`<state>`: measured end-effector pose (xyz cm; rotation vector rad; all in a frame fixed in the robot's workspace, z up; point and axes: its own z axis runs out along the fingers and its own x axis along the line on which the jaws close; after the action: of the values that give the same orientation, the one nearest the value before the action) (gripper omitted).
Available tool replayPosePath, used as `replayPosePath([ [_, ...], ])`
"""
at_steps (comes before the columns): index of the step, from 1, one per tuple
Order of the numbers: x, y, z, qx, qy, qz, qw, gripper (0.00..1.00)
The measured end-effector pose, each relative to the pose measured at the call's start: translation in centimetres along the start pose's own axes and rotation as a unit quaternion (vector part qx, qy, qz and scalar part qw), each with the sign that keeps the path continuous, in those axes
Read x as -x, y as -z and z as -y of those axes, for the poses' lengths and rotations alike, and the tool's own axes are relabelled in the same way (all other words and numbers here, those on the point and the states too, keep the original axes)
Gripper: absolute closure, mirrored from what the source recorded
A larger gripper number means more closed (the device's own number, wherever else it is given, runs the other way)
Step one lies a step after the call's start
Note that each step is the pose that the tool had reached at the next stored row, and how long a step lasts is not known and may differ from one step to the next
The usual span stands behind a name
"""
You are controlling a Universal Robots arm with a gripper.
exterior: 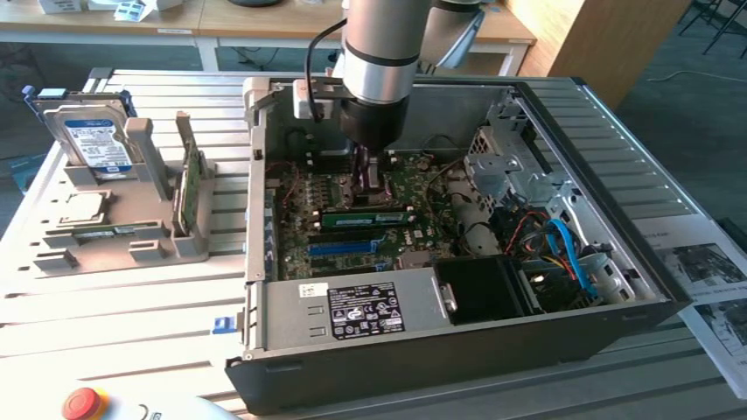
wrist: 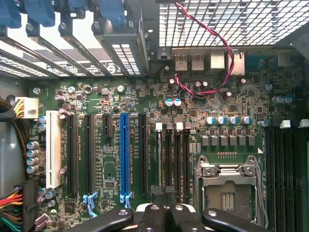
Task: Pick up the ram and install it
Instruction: 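Press down the ram until it locks into place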
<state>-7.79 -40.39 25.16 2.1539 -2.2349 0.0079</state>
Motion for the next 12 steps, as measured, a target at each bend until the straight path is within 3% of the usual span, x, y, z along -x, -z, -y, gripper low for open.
replayPosePath([
  [12, 0.02, -0.79, 0.02, 0.0, 0.0, 0.0, 1.0, 0.9],
])
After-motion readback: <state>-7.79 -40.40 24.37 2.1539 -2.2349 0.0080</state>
